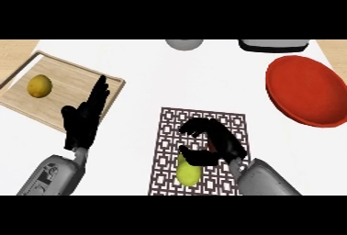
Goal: Pick the pear from the placemat and place it in the bowl
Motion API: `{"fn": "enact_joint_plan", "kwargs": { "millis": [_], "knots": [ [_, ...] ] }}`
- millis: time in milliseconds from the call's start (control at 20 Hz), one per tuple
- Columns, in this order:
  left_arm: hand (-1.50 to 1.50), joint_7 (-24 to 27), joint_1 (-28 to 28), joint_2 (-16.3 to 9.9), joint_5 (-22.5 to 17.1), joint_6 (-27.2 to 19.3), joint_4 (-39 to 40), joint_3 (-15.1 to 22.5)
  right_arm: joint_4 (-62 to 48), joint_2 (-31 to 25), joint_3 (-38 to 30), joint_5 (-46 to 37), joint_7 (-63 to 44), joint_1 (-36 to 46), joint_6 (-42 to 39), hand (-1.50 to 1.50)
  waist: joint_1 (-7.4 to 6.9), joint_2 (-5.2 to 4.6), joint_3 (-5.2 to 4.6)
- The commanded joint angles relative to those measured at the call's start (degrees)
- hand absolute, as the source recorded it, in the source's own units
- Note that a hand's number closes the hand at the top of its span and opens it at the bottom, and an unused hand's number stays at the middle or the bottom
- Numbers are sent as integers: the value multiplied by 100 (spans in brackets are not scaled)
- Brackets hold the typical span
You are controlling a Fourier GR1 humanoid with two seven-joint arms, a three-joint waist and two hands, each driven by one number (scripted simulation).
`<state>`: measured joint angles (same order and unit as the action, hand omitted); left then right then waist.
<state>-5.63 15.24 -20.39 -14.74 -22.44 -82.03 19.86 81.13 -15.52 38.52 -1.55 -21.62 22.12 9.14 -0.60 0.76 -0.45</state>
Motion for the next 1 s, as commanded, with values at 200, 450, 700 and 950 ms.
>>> {"fn": "enact_joint_plan", "kwargs": {
  "millis": [200, 450, 700, 950],
  "knots": [
    [0, 493, -521, 66, -68, 271, -462, -38, 1432, 998, 964, -1458, -61, -1226, 2015, -150, 107, -26, 40],
    [0, 627, -587, 133, -36, 512, -306, -183, 1925, 1055, 888, -2616, -1764, -279, 1568, -150, 81, -52, 36],
    [0, 357, -383, 178, 95, 399, -464, -206, 1971, 742, 60, -2427, -3203, 759, 94, -150, 64, -62, 38],
    [0, 778, -412, 250, 89, 662, -22, -394, 1420, 1320, -250, -1999, -4057, 1287, -632, -150, 43, -88, 36]
  ]
}}
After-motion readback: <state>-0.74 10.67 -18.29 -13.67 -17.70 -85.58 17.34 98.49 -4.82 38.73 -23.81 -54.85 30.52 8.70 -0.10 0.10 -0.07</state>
